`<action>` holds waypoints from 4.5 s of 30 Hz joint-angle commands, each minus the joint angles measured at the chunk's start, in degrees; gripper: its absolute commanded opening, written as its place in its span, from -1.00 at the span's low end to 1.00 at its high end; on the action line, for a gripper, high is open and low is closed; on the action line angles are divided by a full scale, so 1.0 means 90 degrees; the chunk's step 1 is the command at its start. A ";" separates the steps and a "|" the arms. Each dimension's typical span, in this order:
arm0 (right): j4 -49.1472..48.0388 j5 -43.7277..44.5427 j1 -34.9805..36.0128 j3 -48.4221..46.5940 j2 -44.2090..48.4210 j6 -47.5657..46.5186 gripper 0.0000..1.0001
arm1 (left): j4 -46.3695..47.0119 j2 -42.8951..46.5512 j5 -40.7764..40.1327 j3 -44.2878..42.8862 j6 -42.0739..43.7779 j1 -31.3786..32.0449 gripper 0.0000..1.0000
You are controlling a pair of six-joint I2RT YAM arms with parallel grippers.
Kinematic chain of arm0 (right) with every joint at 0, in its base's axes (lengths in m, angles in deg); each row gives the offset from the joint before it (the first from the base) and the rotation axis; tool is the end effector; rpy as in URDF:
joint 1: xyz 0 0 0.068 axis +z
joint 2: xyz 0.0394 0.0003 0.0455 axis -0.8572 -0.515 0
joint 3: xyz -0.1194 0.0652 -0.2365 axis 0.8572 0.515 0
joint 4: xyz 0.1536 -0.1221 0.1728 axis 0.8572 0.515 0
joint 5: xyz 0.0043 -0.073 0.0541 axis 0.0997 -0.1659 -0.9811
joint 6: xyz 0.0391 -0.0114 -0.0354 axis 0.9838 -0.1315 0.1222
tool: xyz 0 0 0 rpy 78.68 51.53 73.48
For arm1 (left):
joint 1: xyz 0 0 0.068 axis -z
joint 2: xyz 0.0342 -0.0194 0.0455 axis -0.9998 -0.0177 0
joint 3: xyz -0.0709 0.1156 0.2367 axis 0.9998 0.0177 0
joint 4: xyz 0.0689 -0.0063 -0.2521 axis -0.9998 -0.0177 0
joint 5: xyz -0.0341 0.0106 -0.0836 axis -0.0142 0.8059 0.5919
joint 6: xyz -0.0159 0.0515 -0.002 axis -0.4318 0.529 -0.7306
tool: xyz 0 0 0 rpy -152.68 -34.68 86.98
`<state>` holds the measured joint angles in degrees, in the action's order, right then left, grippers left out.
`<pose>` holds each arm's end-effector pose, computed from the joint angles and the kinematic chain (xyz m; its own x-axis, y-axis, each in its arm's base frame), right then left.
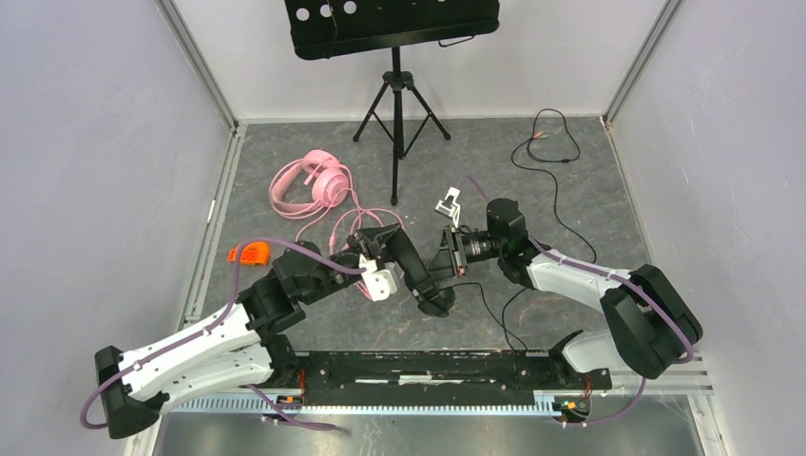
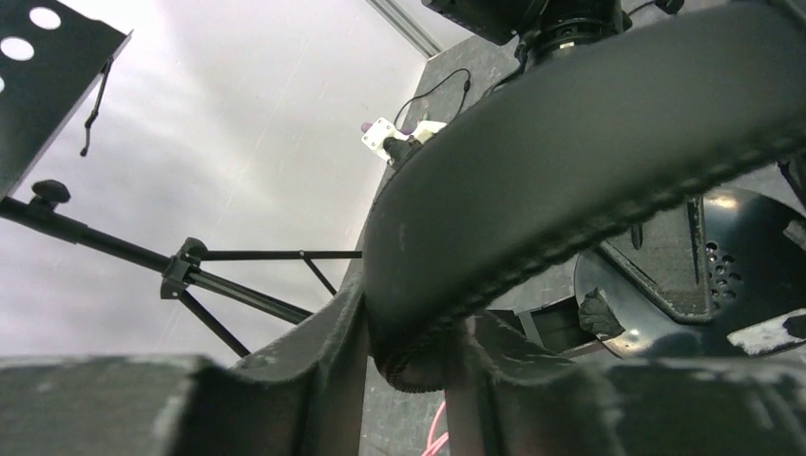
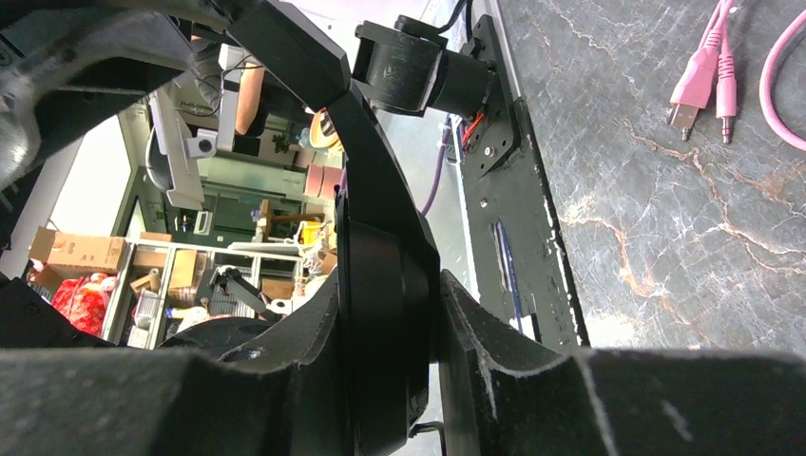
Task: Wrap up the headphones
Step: Pick up the headphones from the center of the board, then wrap the headphones around the headphones.
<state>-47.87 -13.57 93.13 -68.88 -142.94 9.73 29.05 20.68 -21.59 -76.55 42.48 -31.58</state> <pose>0.2089 0.1805 0.2206 -0.9209 -0.1901 -0.3404 -0.3551 0.0483 0.9336 0.0982 -0.1577 0.3328 0.6293 0.3519 -0.6929 0.6049 0.3380 0.7210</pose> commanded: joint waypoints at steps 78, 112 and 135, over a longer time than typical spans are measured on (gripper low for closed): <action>-0.2946 0.5687 0.1626 0.4332 0.3397 -0.5708 -1.00 | -0.4720 -0.1061 0.2509 -0.3569 -0.7879 -0.2861 -0.96; 0.1090 0.6412 0.1609 0.0742 0.3823 -0.6461 -0.91 | -0.5602 -0.1308 0.1962 -0.2439 -0.5261 -0.1799 -0.96; 0.3062 0.6874 0.1601 -0.0945 0.3571 -0.6272 -1.00 | -0.6029 -0.2074 -0.0436 -0.2701 -0.4860 -0.1242 -0.96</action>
<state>-21.60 48.07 107.64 -72.77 -110.72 -47.81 -25.44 2.45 -20.73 -98.03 -2.55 -43.12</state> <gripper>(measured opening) 0.039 0.180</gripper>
